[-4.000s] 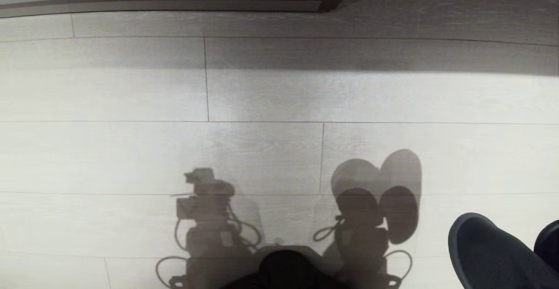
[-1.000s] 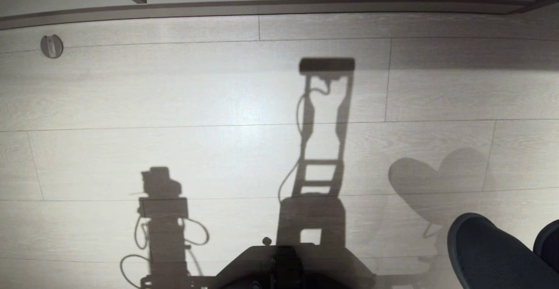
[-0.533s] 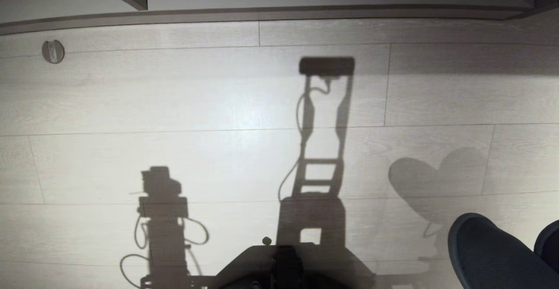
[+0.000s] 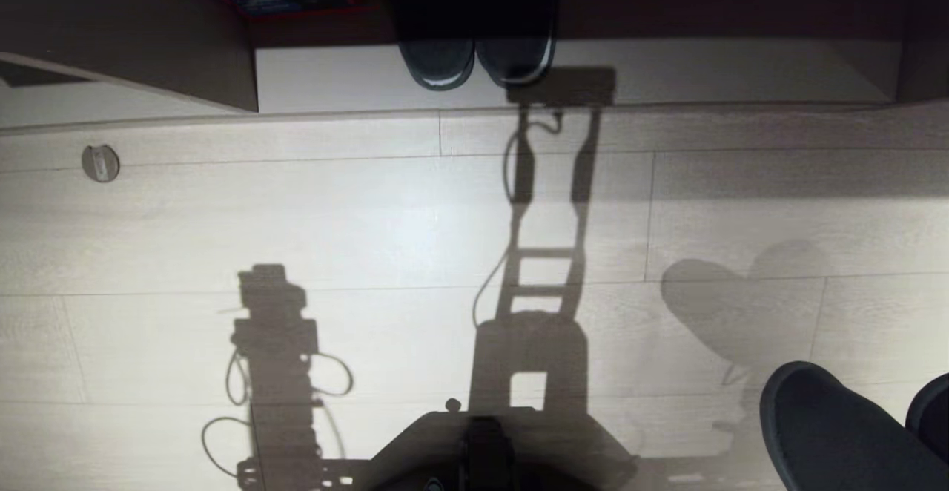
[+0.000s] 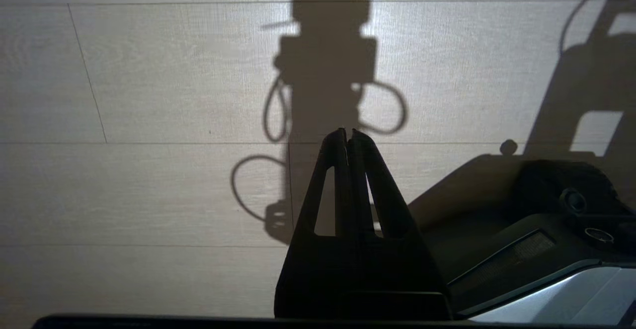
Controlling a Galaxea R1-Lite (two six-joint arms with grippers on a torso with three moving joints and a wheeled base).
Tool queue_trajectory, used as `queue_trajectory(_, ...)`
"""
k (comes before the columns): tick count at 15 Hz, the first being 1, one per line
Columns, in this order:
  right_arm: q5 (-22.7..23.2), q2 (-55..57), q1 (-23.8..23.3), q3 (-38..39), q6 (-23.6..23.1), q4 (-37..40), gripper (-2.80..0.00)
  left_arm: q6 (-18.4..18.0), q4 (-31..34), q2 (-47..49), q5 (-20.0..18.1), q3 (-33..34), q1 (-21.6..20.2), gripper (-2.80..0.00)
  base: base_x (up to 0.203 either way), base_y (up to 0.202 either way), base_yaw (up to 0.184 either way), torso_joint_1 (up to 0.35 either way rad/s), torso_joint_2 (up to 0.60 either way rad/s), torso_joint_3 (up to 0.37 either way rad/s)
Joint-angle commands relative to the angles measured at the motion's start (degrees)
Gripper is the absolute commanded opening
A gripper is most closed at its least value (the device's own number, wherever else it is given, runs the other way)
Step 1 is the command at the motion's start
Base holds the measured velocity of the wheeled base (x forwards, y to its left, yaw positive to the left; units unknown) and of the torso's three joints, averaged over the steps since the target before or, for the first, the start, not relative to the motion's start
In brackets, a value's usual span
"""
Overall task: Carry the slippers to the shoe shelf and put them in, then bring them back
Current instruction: Place the slippers into the shoe cabinet
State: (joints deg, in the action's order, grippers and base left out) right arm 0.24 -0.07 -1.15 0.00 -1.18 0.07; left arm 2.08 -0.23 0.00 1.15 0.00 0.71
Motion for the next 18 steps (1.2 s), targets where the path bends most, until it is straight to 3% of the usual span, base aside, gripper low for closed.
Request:
queue_trajectory(1,0.02,-2.22,0.00,2.29,-0.05,0.01,-2.80,0.02,-0.04,0.00,0.00,0.00,0.00,-2.80,0.173,0.000,-0.002,0.000,0.00,0.002)
queue_trajectory(18,0.02,-2.22,0.00,2.29,-0.05,0.01,-2.80,-0.06,-0.04,0.00,0.00,0.00,0.00,-2.80,0.007,0.000,0.000,0.000,0.00,0.000)
